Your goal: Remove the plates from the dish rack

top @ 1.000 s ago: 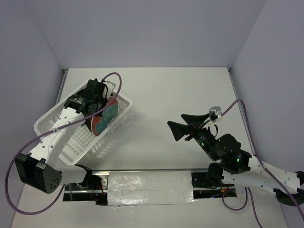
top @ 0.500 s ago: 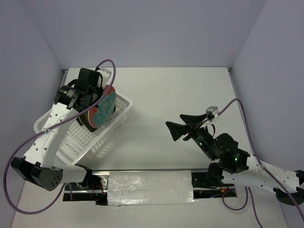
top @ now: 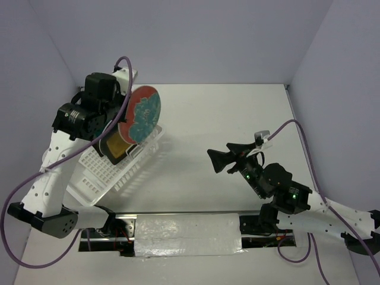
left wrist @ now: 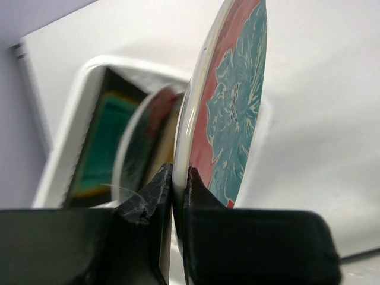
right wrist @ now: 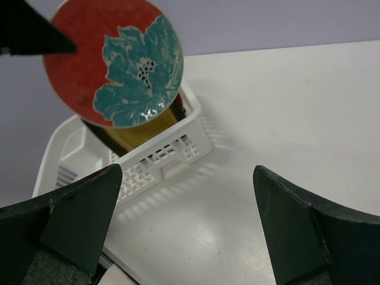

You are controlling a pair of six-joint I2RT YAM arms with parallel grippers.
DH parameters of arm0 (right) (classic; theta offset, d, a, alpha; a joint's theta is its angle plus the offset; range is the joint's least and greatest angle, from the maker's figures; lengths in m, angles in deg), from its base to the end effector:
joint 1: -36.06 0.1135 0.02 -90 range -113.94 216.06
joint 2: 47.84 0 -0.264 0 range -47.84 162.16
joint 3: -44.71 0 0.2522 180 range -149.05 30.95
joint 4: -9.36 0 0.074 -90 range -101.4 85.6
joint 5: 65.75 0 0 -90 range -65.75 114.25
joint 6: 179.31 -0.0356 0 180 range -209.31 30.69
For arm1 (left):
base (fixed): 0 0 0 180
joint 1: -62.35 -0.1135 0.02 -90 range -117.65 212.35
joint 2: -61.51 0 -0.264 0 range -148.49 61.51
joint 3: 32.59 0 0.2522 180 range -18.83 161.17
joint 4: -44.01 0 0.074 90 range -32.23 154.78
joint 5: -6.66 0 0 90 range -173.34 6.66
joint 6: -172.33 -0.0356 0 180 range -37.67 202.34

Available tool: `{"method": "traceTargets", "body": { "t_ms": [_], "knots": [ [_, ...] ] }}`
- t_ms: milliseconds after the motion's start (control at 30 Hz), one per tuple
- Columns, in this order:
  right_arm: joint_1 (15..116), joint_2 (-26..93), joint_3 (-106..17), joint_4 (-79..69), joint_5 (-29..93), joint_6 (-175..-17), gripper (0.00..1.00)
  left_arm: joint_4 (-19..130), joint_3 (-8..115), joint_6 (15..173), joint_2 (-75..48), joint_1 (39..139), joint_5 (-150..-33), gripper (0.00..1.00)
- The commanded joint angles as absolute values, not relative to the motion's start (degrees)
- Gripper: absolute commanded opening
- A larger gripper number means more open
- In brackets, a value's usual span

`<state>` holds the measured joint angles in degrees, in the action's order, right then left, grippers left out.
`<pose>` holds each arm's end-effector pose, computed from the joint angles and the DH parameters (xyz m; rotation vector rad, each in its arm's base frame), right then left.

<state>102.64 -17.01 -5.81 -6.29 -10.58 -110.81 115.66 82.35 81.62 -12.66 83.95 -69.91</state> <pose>0.0718 0.1146 0.3410 -0.1073 1.5595 0.7712 0.2190 -0.0778 0.4764 0.2673 2.0765 0.0271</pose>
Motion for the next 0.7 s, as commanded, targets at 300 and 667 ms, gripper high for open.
{"method": "traceTargets", "body": {
  "t_ms": [300,667],
  "knots": [
    [102.68,-30.96,-12.30,-20.91,-28.48,-117.96,0.96,77.39,78.01,99.37,-23.99,100.21,-92.48,0.00],
    [102.68,-37.12,-8.17,-16.35,-29.89,-117.52,0.97,61.47,84.08,107.55,-47.29,106.56,-97.58,0.00]
  ]
}}
